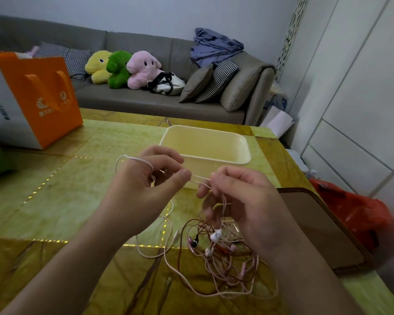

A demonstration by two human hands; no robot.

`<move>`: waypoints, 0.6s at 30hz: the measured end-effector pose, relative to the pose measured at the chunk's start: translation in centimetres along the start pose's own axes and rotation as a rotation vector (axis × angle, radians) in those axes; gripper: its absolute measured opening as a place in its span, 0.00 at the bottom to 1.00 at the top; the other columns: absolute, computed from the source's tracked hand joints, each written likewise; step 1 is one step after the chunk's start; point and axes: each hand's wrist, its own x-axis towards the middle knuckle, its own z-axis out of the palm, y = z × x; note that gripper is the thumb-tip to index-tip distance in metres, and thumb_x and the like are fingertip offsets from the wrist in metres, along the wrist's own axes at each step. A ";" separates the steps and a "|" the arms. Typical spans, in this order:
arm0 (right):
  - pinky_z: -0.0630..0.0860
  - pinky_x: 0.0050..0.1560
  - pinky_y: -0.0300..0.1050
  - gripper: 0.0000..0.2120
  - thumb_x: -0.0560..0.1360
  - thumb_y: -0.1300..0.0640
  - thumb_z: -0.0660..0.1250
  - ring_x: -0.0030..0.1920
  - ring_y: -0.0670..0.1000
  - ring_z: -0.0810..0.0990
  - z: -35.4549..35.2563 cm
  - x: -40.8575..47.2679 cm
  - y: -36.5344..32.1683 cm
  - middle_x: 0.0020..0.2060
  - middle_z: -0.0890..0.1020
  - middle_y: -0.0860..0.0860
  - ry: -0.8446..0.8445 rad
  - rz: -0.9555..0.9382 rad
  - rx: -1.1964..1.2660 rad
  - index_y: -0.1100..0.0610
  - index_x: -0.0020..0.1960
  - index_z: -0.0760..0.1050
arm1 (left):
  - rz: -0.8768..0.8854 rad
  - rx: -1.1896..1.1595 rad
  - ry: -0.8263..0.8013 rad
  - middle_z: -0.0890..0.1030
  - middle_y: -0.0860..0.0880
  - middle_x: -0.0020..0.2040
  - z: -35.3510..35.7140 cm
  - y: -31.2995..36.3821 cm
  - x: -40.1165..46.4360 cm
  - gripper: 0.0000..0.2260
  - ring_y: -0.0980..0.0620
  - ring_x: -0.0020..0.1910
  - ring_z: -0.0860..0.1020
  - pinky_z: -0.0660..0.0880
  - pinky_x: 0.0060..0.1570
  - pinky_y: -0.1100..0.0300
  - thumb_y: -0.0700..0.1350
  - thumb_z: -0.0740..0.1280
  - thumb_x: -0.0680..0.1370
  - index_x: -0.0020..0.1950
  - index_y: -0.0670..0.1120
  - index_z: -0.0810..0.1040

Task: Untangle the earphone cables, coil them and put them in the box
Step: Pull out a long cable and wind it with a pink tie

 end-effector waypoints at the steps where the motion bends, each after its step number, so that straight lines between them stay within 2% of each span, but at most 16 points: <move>1: 0.73 0.32 0.49 0.16 0.80 0.55 0.67 0.35 0.58 0.79 -0.3 0.1 0.0 0.44 0.84 0.61 -0.012 0.018 0.038 0.56 0.34 0.75 | 0.005 0.031 0.010 0.83 0.54 0.53 0.0 -0.2 0.1 0.04 0.53 0.44 0.81 0.76 0.43 0.65 0.46 0.74 0.77 0.43 0.50 0.86; 3: 0.73 0.34 0.50 0.19 0.79 0.53 0.65 0.36 0.58 0.79 -1.0 0.1 -0.2 0.43 0.84 0.62 -0.021 0.035 0.045 0.53 0.29 0.75 | 0.000 0.039 0.071 0.83 0.54 0.51 0.1 -0.5 0.2 0.06 0.52 0.46 0.81 0.75 0.45 0.66 0.44 0.73 0.79 0.43 0.49 0.85; 5: 0.73 0.36 0.51 0.21 0.77 0.54 0.67 0.36 0.58 0.79 -1.8 -0.1 -0.3 0.42 0.84 0.60 0.003 0.036 0.005 0.54 0.26 0.78 | -0.037 0.005 0.168 0.84 0.53 0.46 0.1 -0.9 0.4 0.08 0.49 0.43 0.81 0.74 0.42 0.66 0.44 0.71 0.81 0.43 0.49 0.84; 6: 0.73 0.38 0.52 0.19 0.76 0.53 0.68 0.37 0.58 0.79 -2.5 -0.1 -0.1 0.42 0.85 0.60 0.020 0.039 0.017 0.57 0.27 0.80 | -0.066 -0.027 0.210 0.83 0.52 0.43 0.1 -1.1 0.5 0.08 0.48 0.39 0.78 0.73 0.39 0.66 0.44 0.70 0.82 0.44 0.49 0.84; 7: 0.73 0.39 0.52 0.21 0.75 0.53 0.67 0.38 0.58 0.80 -3.1 0.0 0.1 0.43 0.85 0.61 0.034 0.052 0.053 0.69 0.33 0.79 | -0.094 -0.067 0.243 0.81 0.52 0.38 0.0 -1.3 0.5 0.09 0.50 0.35 0.74 0.70 0.36 0.67 0.44 0.69 0.83 0.44 0.49 0.84; 8: 0.75 0.40 0.53 0.25 0.76 0.54 0.68 0.39 0.58 0.81 -3.7 0.0 0.3 0.45 0.85 0.62 0.045 0.078 0.096 0.79 0.41 0.74 | -0.113 -0.102 0.267 0.79 0.54 0.35 0.0 -1.5 0.5 0.09 0.54 0.33 0.72 0.69 0.34 0.70 0.43 0.69 0.83 0.44 0.49 0.84; 9: 0.76 0.41 0.51 0.27 0.76 0.54 0.68 0.41 0.58 0.82 -4.3 0.1 0.5 0.46 0.86 0.63 0.057 0.101 0.133 0.83 0.46 0.70 | -0.123 -0.122 0.281 0.78 0.57 0.32 0.0 -1.5 0.6 0.09 0.59 0.32 0.72 0.69 0.34 0.72 0.42 0.69 0.83 0.44 0.48 0.84; 11: 0.78 0.42 0.50 0.24 0.76 0.54 0.67 0.42 0.57 0.83 -4.8 0.0 0.6 0.47 0.85 0.62 0.077 0.135 0.197 0.79 0.45 0.69 | -0.127 -0.126 0.295 0.78 0.61 0.30 0.1 -1.6 0.5 0.09 0.63 0.32 0.74 0.70 0.35 0.75 0.42 0.68 0.83 0.45 0.47 0.84; 13: 0.76 0.43 0.51 0.18 0.74 0.54 0.66 0.41 0.56 0.82 -4.8 -0.2 0.4 0.46 0.85 0.61 0.122 0.165 0.255 0.66 0.33 0.69 | -0.122 -0.132 0.305 0.77 0.62 0.29 0.4 -1.6 0.4 0.09 0.62 0.32 0.73 0.69 0.35 0.75 0.42 0.68 0.84 0.45 0.47 0.84; 15: 0.74 0.42 0.52 0.18 0.73 0.55 0.65 0.41 0.56 0.82 -4.7 -0.2 0.3 0.46 0.85 0.60 0.161 0.176 0.306 0.59 0.27 0.67 | -0.131 -0.149 0.317 0.75 0.60 0.28 0.4 -1.8 0.4 0.09 0.60 0.31 0.70 0.68 0.33 0.74 0.44 0.68 0.84 0.44 0.48 0.84; 17: 0.73 0.44 0.52 0.18 0.74 0.55 0.64 0.44 0.56 0.82 -4.9 -0.2 0.4 0.47 0.85 0.58 0.180 0.140 0.349 0.57 0.26 0.68 | -0.158 -0.166 0.337 0.73 0.55 0.29 0.2 -2.2 0.6 0.10 0.51 0.33 0.69 0.67 0.31 0.72 0.46 0.68 0.84 0.44 0.48 0.84; 18: 0.74 0.46 0.53 0.17 0.74 0.56 0.64 0.46 0.56 0.82 -5.0 -0.2 0.5 0.48 0.85 0.58 0.185 0.113 0.379 0.58 0.27 0.70 | -0.174 -0.175 0.353 0.73 0.54 0.29 0.1 -2.5 0.8 0.10 0.50 0.33 0.69 0.67 0.31 0.72 0.47 0.68 0.84 0.44 0.48 0.84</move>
